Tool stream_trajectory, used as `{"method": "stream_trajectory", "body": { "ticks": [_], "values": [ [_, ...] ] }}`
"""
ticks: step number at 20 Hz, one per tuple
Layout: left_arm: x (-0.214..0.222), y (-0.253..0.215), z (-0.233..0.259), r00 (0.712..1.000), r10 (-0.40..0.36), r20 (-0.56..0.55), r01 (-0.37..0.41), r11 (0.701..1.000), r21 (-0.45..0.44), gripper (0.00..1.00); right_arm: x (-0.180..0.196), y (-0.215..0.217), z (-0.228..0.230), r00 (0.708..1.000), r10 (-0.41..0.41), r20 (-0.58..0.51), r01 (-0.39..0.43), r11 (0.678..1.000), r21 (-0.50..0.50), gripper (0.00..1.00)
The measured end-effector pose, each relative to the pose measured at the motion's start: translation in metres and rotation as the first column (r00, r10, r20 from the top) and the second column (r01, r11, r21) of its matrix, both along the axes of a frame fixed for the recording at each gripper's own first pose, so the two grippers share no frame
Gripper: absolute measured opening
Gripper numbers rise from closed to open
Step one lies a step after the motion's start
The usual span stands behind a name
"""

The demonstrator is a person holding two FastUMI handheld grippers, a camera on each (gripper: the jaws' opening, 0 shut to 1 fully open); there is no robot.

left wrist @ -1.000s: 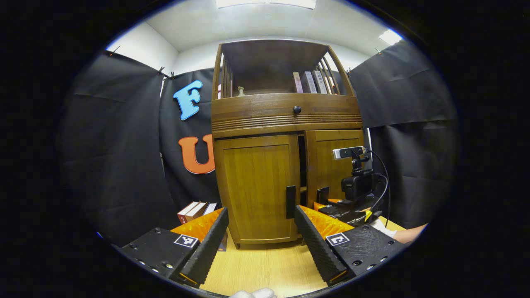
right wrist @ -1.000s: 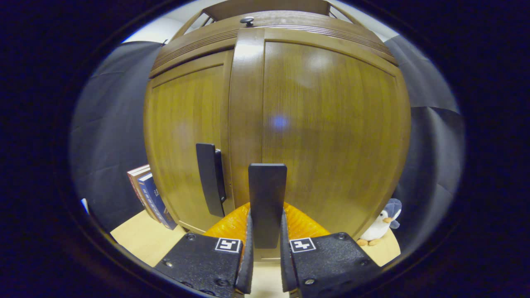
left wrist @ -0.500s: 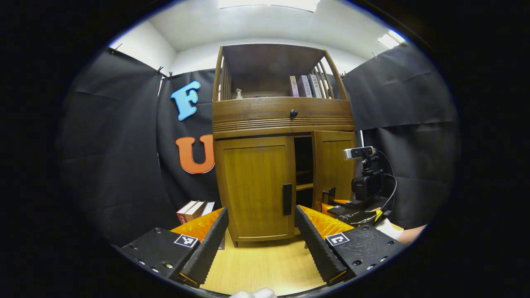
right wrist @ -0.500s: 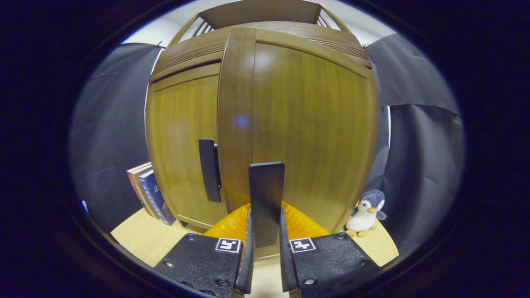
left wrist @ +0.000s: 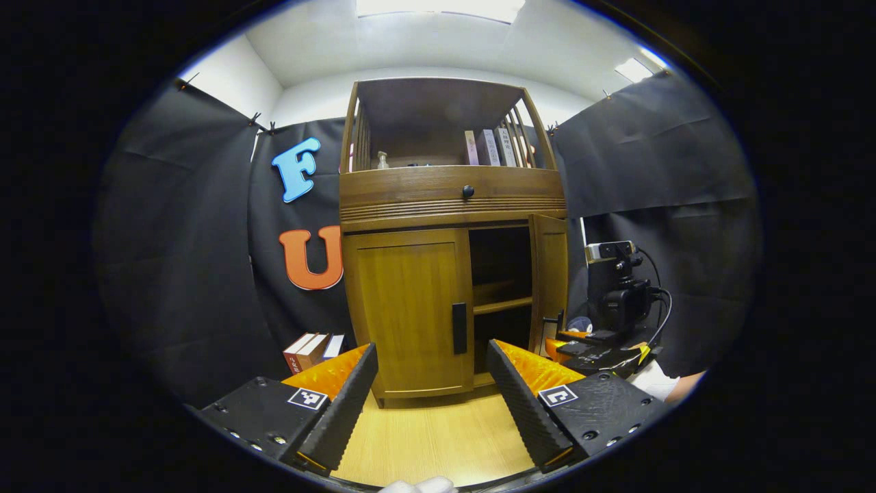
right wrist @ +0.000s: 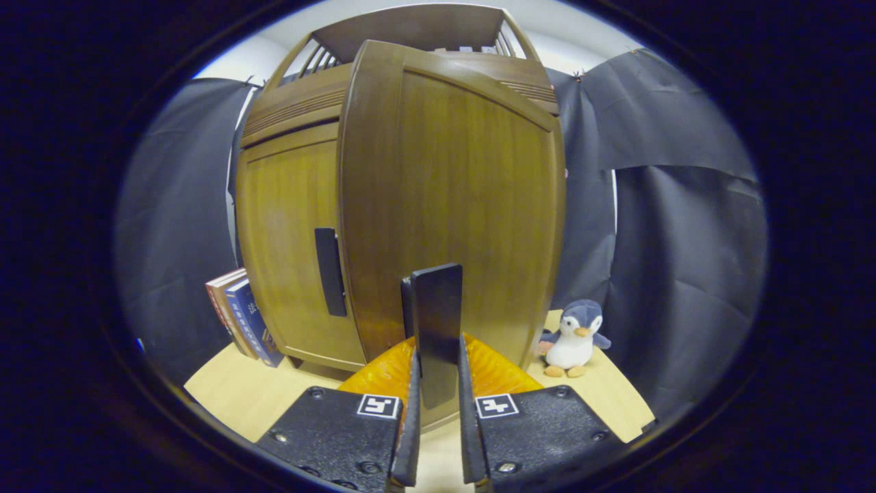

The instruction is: Open the right door of the double-door shoe cabinet with the right hand, and open the left door with the left hand.

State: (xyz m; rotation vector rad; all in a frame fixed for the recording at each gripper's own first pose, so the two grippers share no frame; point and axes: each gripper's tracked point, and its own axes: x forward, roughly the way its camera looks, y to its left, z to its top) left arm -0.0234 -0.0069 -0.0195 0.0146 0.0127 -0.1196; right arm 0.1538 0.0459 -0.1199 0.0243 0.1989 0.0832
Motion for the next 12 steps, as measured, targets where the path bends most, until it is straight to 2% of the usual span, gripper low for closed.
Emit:
{"method": "stream_trajectory", "body": {
  "ticks": [12],
  "values": [
    [0.001,-0.042,-0.008,0.996,-0.09,-0.026,0.089,0.996,-0.01,0.96,-0.031,-0.048,-0.003,0.999,-0.037,-0.029,0.039,0.998,0.051,0.19]
  ]
}}
